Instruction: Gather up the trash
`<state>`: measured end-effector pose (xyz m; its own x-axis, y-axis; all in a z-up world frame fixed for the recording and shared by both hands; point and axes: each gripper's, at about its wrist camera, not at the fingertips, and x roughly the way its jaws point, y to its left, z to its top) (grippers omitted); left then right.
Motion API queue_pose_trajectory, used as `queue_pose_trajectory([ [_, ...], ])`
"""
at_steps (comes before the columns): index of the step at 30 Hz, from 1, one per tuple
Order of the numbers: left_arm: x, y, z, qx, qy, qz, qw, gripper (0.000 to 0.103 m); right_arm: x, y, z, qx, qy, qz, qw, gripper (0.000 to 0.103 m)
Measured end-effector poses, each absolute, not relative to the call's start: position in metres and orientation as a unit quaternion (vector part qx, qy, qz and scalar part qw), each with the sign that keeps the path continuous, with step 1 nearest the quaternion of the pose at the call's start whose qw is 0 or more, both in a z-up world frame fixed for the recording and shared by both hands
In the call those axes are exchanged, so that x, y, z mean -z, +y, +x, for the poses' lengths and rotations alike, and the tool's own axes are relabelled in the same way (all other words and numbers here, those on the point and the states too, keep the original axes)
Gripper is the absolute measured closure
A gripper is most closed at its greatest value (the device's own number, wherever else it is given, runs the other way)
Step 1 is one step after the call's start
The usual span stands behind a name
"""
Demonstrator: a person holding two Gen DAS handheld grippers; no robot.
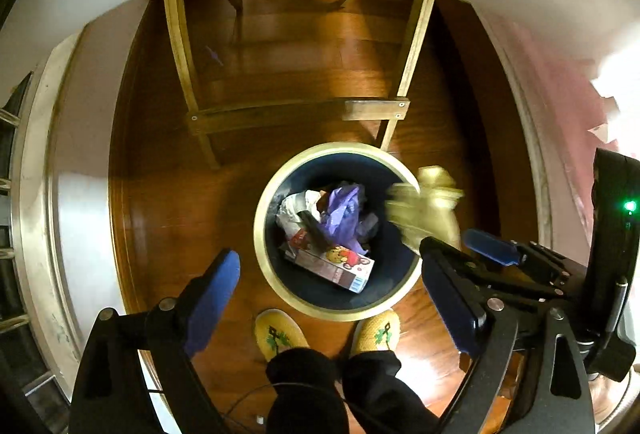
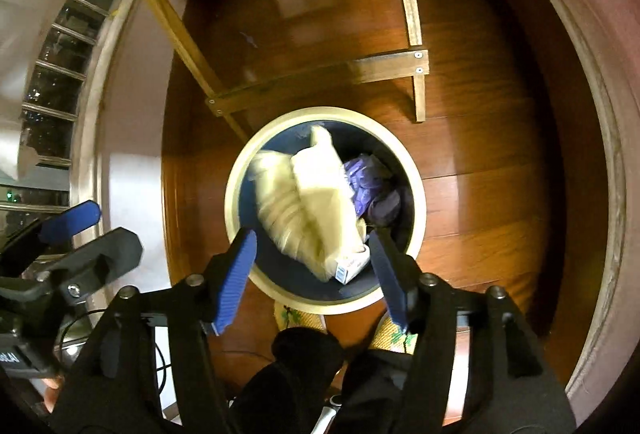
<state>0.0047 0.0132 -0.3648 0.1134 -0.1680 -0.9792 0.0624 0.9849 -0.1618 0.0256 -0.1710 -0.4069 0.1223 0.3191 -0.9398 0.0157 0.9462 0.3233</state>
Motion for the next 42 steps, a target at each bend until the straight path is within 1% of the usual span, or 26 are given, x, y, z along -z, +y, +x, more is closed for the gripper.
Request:
queue_pose_trajectory([
  [6, 0.365, 0.023, 0.003, 0.073, 0.655, -0.035, 0.751, 0.009, 0.407, -0.174, 0.025, -0.090, 0.650, 0.137, 0.742, 0.043],
  [17, 0.305, 0.030, 0.004, 0.055, 0.615, -0.015, 0.786, 0.009, 0.366, -0.172, 0.023, -0.083, 0.646, 0.149, 0.744, 0.043],
  [22, 0.268, 0.037, 0.004, 0.047, 0.603, -0.015, 0.796, 0.009, 0.341, -0.169, 0.019, -0.079, 0.643, 0.159, 0.745, 0.042],
  [27, 0.223, 0.046, 0.003, 0.034, 0.592, -0.023, 0.805, 0.009, 0.295, -0.166, 0.016, -0.082, 0.631, 0.157, 0.755, 0.042],
  [31, 0.175, 0.052, -0.001, 0.034, 0.582, -0.030, 0.812, 0.009, 0.251, -0.165, 0.015, -0.079, 0.619, 0.156, 0.766, 0.042],
  [37, 0.102, 0.057, -0.007, 0.045, 0.567, -0.028, 0.822, 0.009, 0.168, -0.165, 0.016, -0.072, 0.589, 0.148, 0.791, 0.041],
  [42, 0.042, 0.066, -0.009, 0.043, 0.553, -0.025, 0.832, 0.009, 0.103, -0.167, 0.014, -0.060, 0.568, 0.126, 0.811, 0.038],
])
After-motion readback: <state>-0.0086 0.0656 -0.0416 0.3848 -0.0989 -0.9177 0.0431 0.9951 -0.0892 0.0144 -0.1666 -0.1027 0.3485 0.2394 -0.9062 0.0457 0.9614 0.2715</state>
